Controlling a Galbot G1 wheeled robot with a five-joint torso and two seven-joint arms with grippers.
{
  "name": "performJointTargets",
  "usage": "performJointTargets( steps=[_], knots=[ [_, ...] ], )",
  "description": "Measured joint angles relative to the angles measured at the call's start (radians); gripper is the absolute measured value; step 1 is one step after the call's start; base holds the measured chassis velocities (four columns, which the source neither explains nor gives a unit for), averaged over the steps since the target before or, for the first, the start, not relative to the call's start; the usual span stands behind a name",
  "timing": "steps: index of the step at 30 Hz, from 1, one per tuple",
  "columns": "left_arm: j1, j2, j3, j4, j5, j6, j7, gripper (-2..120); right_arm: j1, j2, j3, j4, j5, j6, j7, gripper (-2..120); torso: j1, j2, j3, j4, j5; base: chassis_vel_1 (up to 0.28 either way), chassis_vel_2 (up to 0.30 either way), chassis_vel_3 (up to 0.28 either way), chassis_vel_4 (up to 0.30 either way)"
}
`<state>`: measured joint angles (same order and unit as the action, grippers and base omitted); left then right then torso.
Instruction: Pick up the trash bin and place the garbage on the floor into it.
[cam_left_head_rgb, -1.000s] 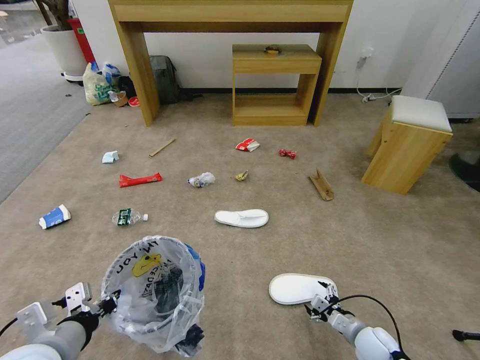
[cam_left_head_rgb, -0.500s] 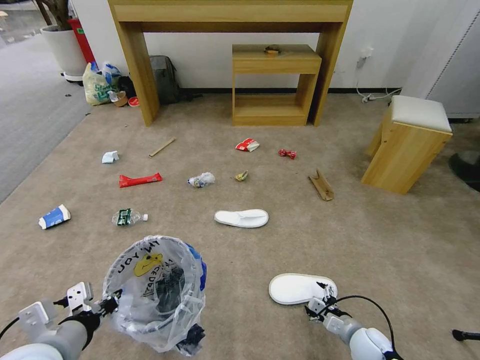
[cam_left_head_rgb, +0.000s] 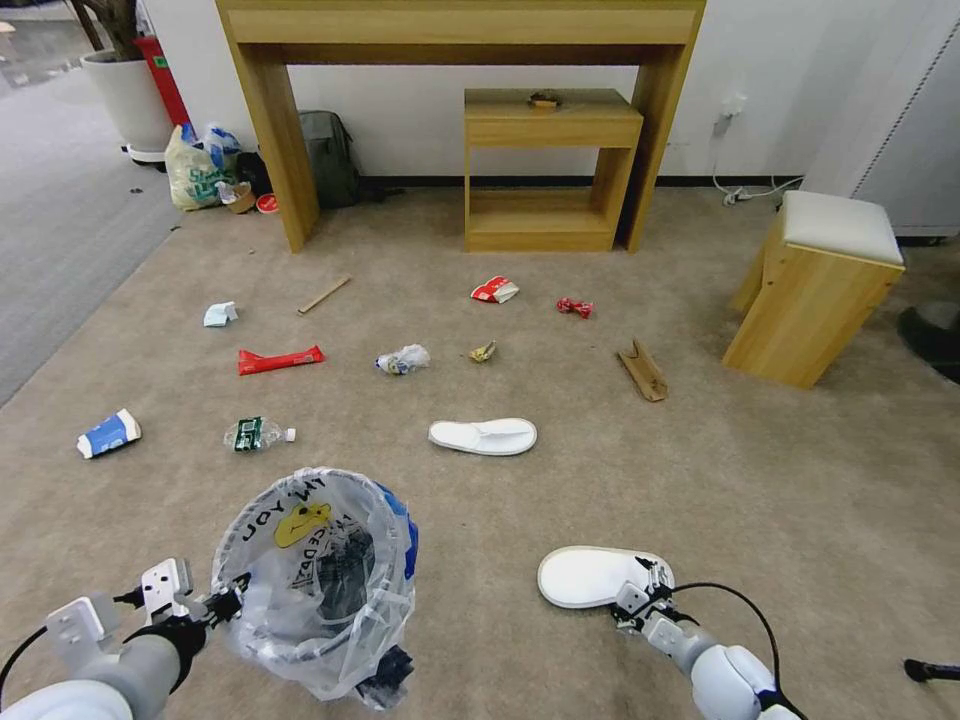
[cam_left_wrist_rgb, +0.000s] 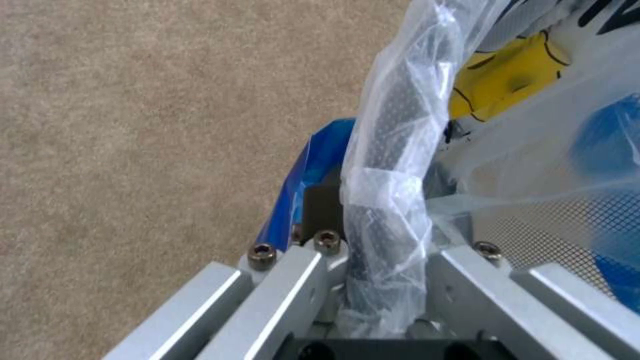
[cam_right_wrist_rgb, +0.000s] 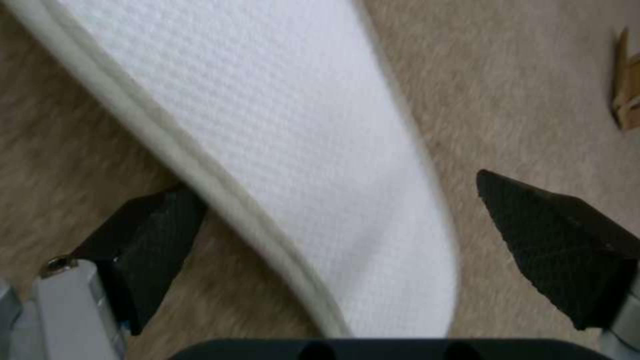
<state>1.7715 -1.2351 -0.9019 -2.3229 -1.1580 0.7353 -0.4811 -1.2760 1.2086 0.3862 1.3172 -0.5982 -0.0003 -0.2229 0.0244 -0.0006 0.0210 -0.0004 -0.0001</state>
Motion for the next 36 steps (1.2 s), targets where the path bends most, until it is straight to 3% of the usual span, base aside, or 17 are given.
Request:
performJointTargets(
  steps=[14, 17, 21, 24, 31, 32, 35, 36],
  knots=[
    [0.005, -0.004, 0.004, -0.004, 0.018, 0.0, 0.018, 0, 0.022, 0.026, 0.007, -0.03, -0.029, 0.029, 0.028, 96, 0.0, 0.0, 0.0, 0.0001, 0.0001, 0.0, 0.0, 0.0, 0.0],
    [0.001, -0.002, 0.005, -0.005, 0.019, 0.0, 0.019, 0, 0.022, 0.027, 0.011, -0.031, -0.021, 0.029, 0.028, 82, 0.0, 0.0, 0.0, 0.0001, 0.0, 0.0, 0.0, 0.0, 0.0],
    [-0.004, -0.001, 0.007, -0.006, 0.019, 0.0, 0.019, 0, 0.017, 0.026, 0.013, -0.03, -0.005, 0.028, 0.027, 74, 0.0, 0.0, 0.0, 0.0, 0.0, 0.0, 0.0, 0.0, 0.0],
    [-0.005, 0.0, 0.009, -0.01, 0.019, 0.0, 0.018, 0, 0.01, 0.026, 0.016, -0.027, 0.013, 0.023, 0.023, 57, 0.0, 0.0, 0.0, 0.0, 0.0, 0.0, 0.0, 0.0, 0.0],
    [-0.004, 0.002, 0.009, -0.015, 0.019, 0.0, 0.018, 0, 0.001, 0.031, 0.025, -0.019, 0.03, 0.015, 0.026, 37, 0.0, 0.0, 0.0, 0.0, 0.0, 0.0, 0.0, 0.0, 0.0],
    [-0.005, 0.002, 0.009, -0.016, 0.02, 0.0, 0.017, 0, -0.001, 0.032, 0.028, -0.017, 0.032, 0.015, 0.027, 28, 0.0, 0.0, 0.0, 0.0, 0.0, 0.0, 0.0, 0.0, 0.0],
    [-0.005, 0.002, 0.009, -0.018, 0.021, 0.0, 0.017, 0, -0.004, 0.032, 0.033, -0.013, 0.035, 0.015, 0.028, 23, 0.0, 0.0, 0.0, 0.0001, 0.0001, 0.0, 0.0, 0.0, 0.0],
    [-0.005, 0.002, 0.01, -0.019, 0.023, 0.0, 0.016, 0, -0.008, 0.032, 0.039, -0.008, 0.039, 0.016, 0.031, 14, 0.0, 0.0, 0.0, 0.0001, 0.0, 0.0, 0.0, 0.0, 0.0]
  ],
)
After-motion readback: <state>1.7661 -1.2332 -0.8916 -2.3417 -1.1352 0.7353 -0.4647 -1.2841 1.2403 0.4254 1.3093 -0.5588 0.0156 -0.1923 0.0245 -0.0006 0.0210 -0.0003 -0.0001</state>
